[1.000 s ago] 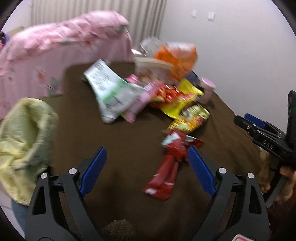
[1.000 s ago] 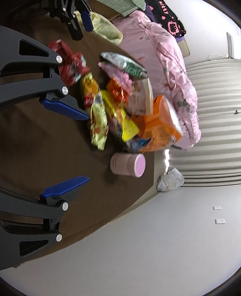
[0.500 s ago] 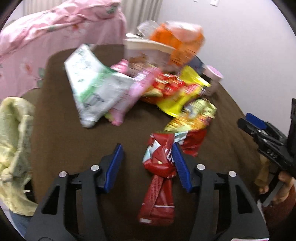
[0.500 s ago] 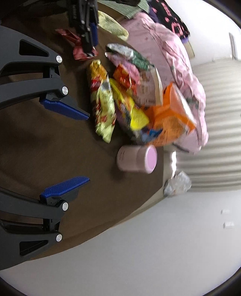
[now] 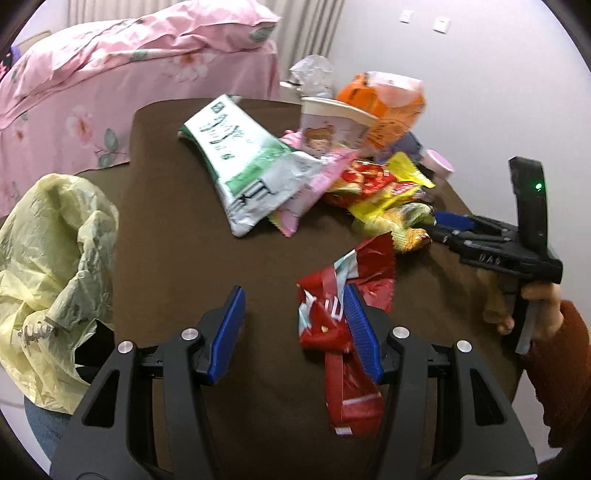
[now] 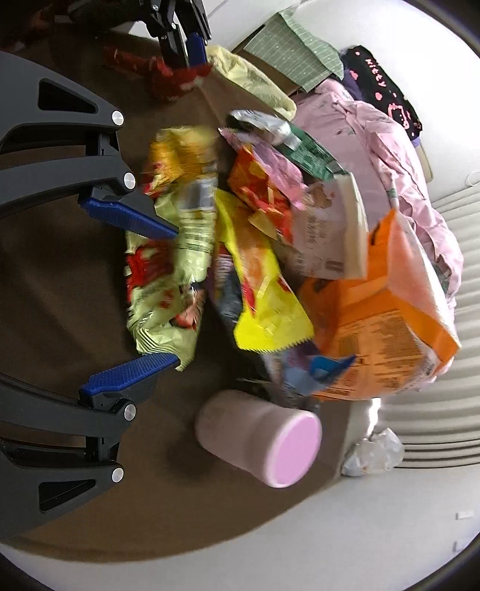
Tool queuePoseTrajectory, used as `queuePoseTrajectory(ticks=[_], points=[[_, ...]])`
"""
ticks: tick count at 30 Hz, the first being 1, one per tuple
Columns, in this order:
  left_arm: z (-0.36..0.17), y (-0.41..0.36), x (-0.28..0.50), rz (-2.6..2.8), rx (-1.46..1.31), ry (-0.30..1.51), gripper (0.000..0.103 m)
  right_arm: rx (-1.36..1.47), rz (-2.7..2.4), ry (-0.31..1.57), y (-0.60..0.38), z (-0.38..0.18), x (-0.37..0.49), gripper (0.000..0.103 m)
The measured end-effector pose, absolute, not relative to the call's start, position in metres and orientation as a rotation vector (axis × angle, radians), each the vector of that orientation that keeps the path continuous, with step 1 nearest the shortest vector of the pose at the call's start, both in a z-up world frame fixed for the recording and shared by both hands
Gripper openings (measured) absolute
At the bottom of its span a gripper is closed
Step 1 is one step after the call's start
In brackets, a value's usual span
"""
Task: Collect trash
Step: 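Move the left tool to the red wrapper and close on it, then lift the red wrapper with the left tool while the right tool grasps a yellow snack bag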
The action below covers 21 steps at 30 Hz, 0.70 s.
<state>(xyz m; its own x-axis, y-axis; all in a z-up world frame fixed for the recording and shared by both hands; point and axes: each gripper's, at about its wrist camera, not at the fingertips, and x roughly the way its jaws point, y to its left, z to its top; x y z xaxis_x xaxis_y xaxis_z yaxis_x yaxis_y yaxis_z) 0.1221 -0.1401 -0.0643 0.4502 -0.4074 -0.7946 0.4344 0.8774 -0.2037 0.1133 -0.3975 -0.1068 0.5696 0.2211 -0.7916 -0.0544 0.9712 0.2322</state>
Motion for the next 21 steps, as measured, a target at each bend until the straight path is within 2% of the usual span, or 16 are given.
queuePoseTrajectory(ticks=[5, 17, 21], points=[[-0.065, -0.145, 0.124, -0.519, 0.013, 0.966, 0.053, 0.098, 0.122, 0.971, -0.385, -0.105, 0.081, 0.06], [-0.06, -0.146, 0.114, -0.577, -0.045, 0.976, 0.053, 0.47, 0.1, 0.914, -0.416, -0.083, 0.043, 0.06], [-0.068, -0.177, 0.102, -0.612, 0.083, 0.993, 0.053, 0.477, 0.055, 0.927, -0.405, -0.09, 0.051, 0.06]])
